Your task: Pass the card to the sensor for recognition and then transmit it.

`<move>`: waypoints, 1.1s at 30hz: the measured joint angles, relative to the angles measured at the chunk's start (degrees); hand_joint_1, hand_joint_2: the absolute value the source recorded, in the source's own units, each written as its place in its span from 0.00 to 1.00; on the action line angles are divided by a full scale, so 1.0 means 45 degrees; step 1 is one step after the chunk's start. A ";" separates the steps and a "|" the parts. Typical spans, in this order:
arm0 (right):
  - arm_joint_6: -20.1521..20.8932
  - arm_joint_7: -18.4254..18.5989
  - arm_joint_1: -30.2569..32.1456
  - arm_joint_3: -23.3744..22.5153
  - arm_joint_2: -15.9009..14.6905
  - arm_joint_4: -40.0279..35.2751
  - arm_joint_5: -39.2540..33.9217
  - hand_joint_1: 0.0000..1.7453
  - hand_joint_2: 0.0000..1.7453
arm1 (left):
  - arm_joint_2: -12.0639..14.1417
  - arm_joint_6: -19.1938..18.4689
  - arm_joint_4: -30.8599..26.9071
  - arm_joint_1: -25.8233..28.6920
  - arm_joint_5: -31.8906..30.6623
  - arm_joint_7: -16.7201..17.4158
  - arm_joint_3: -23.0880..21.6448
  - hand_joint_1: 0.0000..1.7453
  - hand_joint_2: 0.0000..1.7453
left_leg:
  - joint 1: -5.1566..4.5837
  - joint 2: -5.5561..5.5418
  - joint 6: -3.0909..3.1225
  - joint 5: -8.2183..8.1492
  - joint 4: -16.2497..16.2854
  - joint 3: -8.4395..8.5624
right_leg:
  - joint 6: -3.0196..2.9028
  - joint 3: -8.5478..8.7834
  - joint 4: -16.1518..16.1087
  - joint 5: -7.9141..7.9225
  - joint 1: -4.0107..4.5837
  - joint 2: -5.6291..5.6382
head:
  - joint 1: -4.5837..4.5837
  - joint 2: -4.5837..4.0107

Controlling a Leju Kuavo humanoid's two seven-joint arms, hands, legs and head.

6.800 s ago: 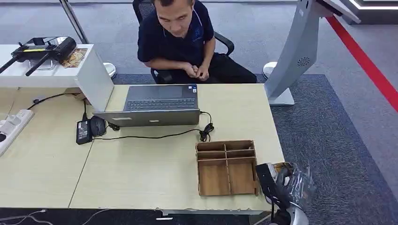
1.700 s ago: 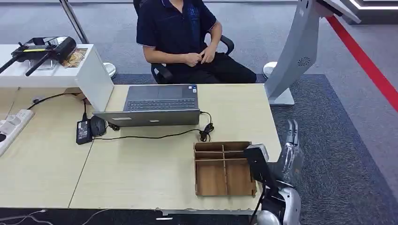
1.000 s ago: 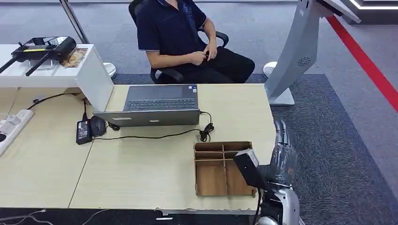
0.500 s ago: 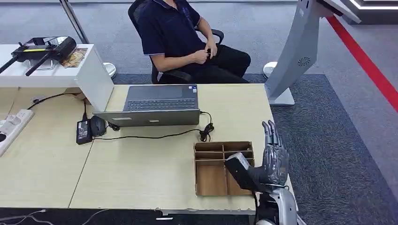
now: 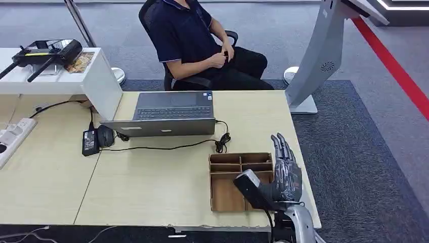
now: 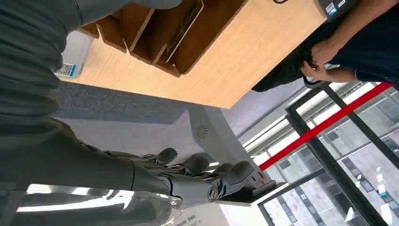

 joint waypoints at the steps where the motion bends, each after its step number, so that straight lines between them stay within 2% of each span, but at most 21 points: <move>1: 0.0000 0.0000 -0.0013 0.0044 0.0000 0.0024 -0.0010 0.00 1.00 | 0.0000 0.0000 0.0000 0.0000 0.0004 0.0000 -0.0005 0.00 0.00 | 0.0000 -0.0001 0.0000 0.0000 0.0000 0.0000 | 0.0000 0.0000 0.0000 0.0000 0.0000 0.0000 | 0.0000 0.0000; 21: -0.0112 0.0020 -0.0190 0.0505 0.0000 0.0709 -0.0306 0.00 1.00 | 0.0010 0.0000 0.0005 -0.0002 0.0039 -0.0092 -0.0039 0.00 0.00 | 0.0000 0.0000 0.0000 0.0000 0.0000 -0.0001 | 0.0000 -0.0001 0.0000 0.0000 0.0000 0.0000 | 0.0000 0.0000; 33: -0.0651 0.0680 -0.0229 0.0612 -0.0117 0.1039 0.0150 0.00 1.00 | 0.0034 0.0000 0.0005 0.0002 0.0160 0.0024 -0.0243 0.00 0.00 | 0.0000 0.0000 0.0000 0.0000 0.0000 -0.0001 | 0.0000 -0.0003 -0.0001 0.0000 0.0000 0.0000 | 0.0000 0.0000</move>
